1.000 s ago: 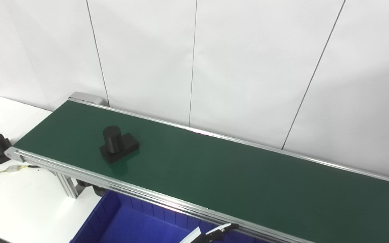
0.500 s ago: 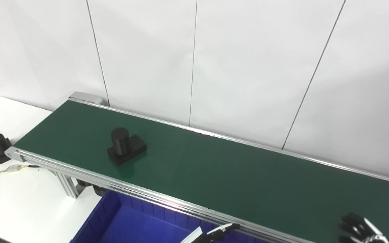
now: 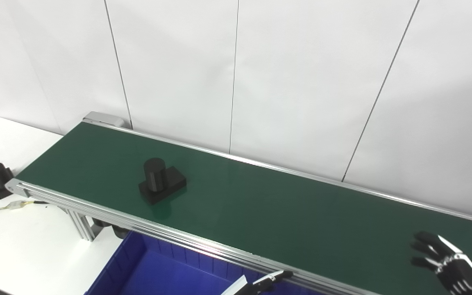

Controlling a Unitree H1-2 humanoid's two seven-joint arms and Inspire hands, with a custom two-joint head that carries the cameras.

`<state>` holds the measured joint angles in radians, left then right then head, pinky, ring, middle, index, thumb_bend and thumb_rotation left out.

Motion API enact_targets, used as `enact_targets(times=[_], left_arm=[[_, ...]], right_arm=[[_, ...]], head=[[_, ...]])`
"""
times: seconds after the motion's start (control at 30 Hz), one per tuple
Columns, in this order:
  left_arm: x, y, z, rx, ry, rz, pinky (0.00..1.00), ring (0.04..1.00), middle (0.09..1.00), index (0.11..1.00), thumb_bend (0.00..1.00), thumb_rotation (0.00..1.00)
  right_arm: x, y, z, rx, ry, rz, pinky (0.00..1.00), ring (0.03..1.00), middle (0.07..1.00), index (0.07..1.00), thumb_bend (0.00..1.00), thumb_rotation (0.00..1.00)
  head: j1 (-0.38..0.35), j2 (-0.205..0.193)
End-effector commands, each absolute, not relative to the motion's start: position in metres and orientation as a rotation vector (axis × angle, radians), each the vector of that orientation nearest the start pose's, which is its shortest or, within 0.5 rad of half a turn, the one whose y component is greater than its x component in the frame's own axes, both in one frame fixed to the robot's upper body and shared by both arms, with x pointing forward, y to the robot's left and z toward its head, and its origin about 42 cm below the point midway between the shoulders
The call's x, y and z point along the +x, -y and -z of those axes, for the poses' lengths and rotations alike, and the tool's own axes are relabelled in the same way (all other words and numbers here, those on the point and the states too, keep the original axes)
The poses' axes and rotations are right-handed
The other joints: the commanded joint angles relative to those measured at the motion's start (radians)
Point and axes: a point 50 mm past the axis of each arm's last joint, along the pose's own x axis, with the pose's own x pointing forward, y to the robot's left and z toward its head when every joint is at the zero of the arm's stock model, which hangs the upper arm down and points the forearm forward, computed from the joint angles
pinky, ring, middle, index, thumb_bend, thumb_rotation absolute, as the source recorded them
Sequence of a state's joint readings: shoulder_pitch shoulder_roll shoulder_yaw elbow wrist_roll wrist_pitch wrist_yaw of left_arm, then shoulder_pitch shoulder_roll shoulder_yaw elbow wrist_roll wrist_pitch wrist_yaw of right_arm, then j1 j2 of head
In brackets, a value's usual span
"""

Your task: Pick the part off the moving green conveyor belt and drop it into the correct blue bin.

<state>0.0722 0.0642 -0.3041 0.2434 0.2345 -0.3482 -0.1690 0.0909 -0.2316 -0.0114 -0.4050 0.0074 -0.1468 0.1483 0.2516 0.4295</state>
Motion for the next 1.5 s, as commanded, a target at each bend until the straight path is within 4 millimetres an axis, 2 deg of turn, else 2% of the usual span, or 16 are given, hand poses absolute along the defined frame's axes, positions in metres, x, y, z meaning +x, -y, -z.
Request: enact_targets(times=[0.0, 0.03, 0.13, 0.3, 0.53, 0.63, 0.87, 1.2, 1.47], left_arm=[[0.239, -0.139, -0.040, 0.263, 0.105, 0.525, 0.92, 0.960, 0.970, 0.938, 0.97, 0.31], [0.239, -0.139, -0.040, 0.264, 0.104, 0.524, 0.91, 0.959, 0.970, 0.936, 0.97, 0.30], [0.239, -0.138, -0.040, 0.255, 0.106, 0.525, 0.91, 0.960, 0.971, 0.934, 0.96, 0.29], [0.239, -0.138, -0.039, 0.253, 0.101, 0.525, 0.91, 0.958, 0.970, 0.933, 0.96, 0.28], [0.240, -0.138, -0.038, 0.249, 0.104, 0.526, 0.92, 0.961, 0.970, 0.936, 0.96, 0.29], [0.239, -0.139, -0.038, 0.247, 0.102, 0.527, 0.93, 0.965, 0.970, 0.932, 0.96, 0.28], [0.241, -0.140, -0.037, 0.261, 0.107, 0.531, 0.92, 0.958, 0.969, 0.937, 0.96, 0.31], [0.242, -0.139, -0.037, 0.266, 0.113, 0.534, 0.91, 0.954, 0.968, 0.933, 0.96, 0.30], [0.242, -0.138, -0.037, 0.261, 0.108, 0.537, 0.91, 0.957, 0.970, 0.931, 0.96, 0.30]], right_arm=[[0.248, 0.263, -0.207, -0.283, 0.473, -0.196, 0.70, 0.807, 0.835, 0.809, 1.00, 0.19], [0.251, 0.263, -0.208, -0.286, 0.475, -0.199, 0.69, 0.805, 0.833, 0.813, 1.00, 0.13], [0.258, 0.262, -0.209, -0.283, 0.479, -0.207, 0.69, 0.809, 0.838, 0.821, 1.00, 0.06], [0.268, 0.260, -0.213, -0.289, 0.472, -0.215, 0.72, 0.820, 0.846, 0.839, 1.00, 0.06], [0.283, 0.254, -0.220, -0.331, 0.481, -0.228, 0.70, 0.814, 0.832, 0.834, 1.00, 0.07], [0.291, 0.250, -0.222, -0.342, 0.469, -0.244, 0.75, 0.838, 0.852, 0.846, 1.00, 0.08], [0.310, 0.239, -0.230, -0.396, 0.432, -0.256, 0.82, 0.856, 0.853, 0.859, 1.00, 0.01], [0.325, 0.234, -0.234, -0.416, 0.441, -0.287, 0.80, 0.863, 0.874, 0.882, 1.00, 0.00], [0.340, 0.231, -0.234, -0.450, 0.423, -0.329, 0.84, 0.893, 0.901, 0.908, 1.00, 0.00]], head=[[-0.001, 0.000], [-0.001, 0.000], [-0.006, 0.000], [-0.008, 0.000], [-0.016, 0.002], [-0.026, 0.003], [-0.027, 0.003], [-0.042, 0.010], [-0.041, 0.010]])
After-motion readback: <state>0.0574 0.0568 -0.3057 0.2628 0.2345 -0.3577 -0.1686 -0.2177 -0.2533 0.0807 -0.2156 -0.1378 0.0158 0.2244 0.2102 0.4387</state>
